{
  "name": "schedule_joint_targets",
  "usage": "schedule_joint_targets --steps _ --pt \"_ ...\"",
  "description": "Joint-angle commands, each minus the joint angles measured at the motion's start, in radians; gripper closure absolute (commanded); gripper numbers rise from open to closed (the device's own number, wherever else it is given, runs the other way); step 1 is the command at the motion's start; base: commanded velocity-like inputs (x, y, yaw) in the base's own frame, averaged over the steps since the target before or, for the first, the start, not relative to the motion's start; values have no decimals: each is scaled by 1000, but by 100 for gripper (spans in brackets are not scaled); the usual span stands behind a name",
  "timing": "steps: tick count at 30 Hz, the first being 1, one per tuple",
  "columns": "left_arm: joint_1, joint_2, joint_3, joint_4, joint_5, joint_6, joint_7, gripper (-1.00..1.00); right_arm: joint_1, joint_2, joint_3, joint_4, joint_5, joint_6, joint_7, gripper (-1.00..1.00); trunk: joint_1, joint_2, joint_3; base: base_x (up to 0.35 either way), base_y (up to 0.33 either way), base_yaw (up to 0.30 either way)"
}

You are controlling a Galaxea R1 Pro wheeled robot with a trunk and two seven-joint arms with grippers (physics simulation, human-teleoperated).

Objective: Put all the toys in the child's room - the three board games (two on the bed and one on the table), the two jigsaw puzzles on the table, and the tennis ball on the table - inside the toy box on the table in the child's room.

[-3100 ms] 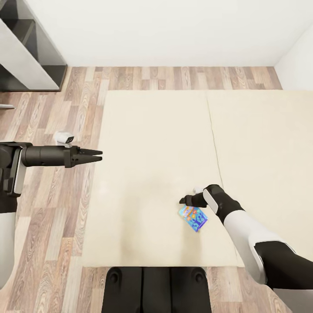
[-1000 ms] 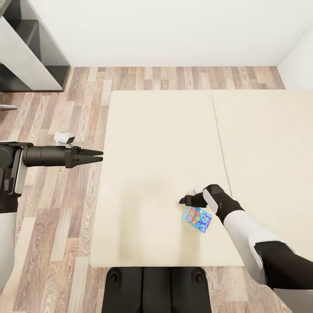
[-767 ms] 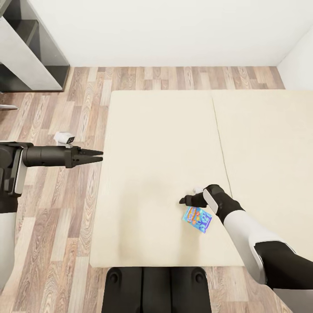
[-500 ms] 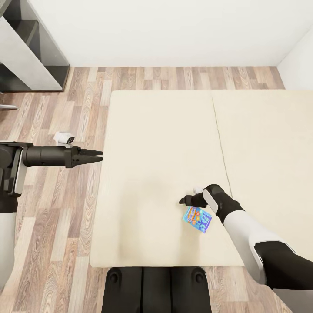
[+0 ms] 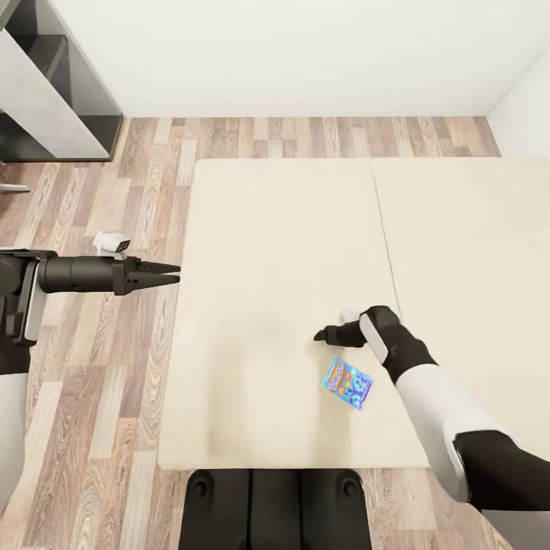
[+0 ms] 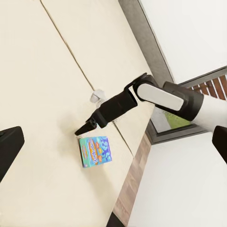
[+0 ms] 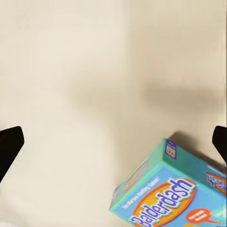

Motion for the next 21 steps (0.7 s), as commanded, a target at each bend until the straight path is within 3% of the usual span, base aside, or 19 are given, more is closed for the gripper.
schedule_joint_targets --steps 1,10,21 --pt "0 1 0 0 0 11 -3 -100 0 -3 1 -24 0 17 3 -100 1 -1 -1 0 0 0" --pt "1 2 2 0 0 11 -3 -100 14 -41 -1 -184 -9 114 3 -100 1 -1 -1 0 0 0" --pt "2 2 4 1 0 11 -3 -100 53 -101 -3 -246 -18 125 4 -100 1 -1 -1 0 0 0"
